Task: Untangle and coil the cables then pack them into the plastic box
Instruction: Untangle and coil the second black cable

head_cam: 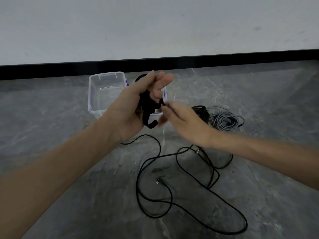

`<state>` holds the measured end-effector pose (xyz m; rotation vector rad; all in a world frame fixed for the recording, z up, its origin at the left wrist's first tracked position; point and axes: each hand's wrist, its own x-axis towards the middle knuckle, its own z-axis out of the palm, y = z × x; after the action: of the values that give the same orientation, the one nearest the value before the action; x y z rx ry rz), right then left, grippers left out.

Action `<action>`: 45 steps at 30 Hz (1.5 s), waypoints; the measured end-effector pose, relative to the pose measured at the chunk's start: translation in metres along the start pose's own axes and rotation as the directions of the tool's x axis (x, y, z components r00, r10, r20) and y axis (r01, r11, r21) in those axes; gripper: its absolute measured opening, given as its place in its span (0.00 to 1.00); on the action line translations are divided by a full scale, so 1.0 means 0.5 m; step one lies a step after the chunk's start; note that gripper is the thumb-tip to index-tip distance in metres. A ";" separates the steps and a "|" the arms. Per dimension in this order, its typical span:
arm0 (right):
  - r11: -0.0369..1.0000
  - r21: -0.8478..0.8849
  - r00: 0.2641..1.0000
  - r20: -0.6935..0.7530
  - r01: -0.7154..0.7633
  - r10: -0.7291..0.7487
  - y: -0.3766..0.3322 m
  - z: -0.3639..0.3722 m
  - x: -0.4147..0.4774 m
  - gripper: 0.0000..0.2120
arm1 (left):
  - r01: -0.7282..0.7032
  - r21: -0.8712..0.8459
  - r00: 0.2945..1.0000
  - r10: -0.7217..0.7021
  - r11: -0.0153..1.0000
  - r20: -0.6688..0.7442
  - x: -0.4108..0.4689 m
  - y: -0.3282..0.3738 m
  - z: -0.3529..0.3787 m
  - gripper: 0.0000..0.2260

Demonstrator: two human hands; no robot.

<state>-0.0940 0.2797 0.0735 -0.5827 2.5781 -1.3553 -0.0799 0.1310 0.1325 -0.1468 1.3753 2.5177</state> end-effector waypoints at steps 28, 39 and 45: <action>0.857 -0.291 0.883 0.339 0.426 -0.324 -0.096 -0.054 -0.119 0.19 | -0.005 0.391 0.998 0.026 0.920 -0.050 0.017 -0.045 -0.060 0.10; 0.696 -0.648 0.868 0.491 0.310 0.070 -0.003 0.064 -0.124 0.13 | -0.007 -0.364 0.990 -0.046 0.932 -0.137 0.023 -0.009 -0.008 0.12; 0.668 -0.605 0.786 0.617 0.433 0.049 -0.048 0.092 -0.126 0.08 | 0.025 -0.326 0.985 -0.079 0.945 -0.155 0.021 -0.037 0.003 0.11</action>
<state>-0.0156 0.2588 0.0649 -1.2159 2.4259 -0.0043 -0.0847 0.1440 0.1161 -0.4608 0.9828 2.7185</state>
